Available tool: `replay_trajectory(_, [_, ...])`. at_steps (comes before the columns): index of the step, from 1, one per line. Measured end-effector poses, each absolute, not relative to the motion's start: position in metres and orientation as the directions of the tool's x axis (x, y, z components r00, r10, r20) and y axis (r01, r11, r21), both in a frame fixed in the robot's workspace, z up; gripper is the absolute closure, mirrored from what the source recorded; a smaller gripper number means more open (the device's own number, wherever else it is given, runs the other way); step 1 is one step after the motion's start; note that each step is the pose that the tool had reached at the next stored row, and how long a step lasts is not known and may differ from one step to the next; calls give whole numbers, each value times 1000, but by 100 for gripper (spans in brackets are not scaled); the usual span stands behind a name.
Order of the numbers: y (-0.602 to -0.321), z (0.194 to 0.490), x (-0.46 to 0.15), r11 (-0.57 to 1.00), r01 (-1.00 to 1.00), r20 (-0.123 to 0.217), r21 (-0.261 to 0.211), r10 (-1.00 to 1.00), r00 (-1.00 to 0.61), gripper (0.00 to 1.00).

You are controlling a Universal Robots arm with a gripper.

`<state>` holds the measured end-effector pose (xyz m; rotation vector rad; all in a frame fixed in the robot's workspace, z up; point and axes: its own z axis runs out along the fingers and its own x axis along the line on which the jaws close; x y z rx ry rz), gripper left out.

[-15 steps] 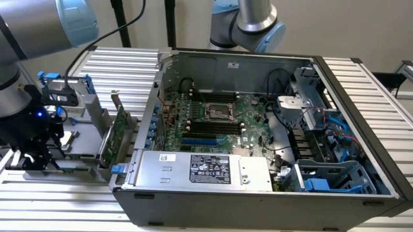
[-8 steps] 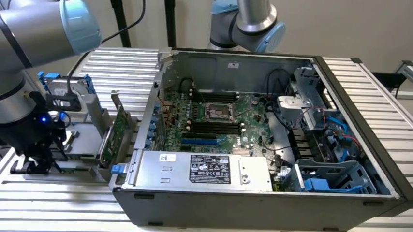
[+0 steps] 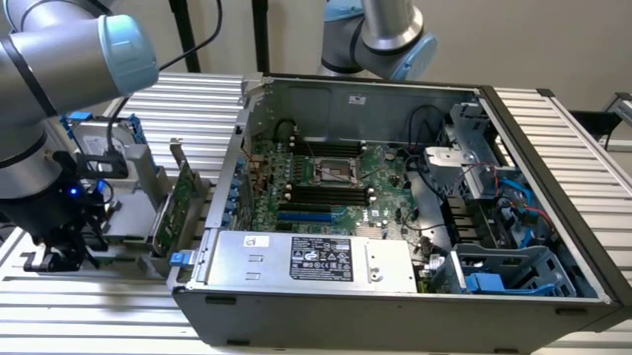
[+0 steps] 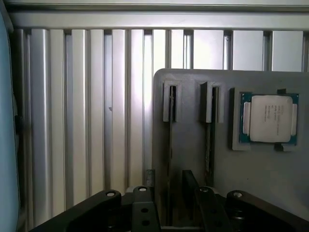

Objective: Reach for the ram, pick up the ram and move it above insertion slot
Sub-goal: 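Pick up the ram and move it above insertion slot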

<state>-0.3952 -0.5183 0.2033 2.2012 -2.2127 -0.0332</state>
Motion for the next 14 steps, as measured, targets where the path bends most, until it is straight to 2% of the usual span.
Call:
replay_trajectory(11, [-517, 198, -397, 5, -1000, -2, 29, -1000, -5, 64])
replay_trajectory(13, [-516, 198, -397, 5, -1000, -3, 29, -1000, -5, 65])
replay_trajectory(14, [-516, 197, -397, 5, -1000, -3, 29, -1000, -5, 73])
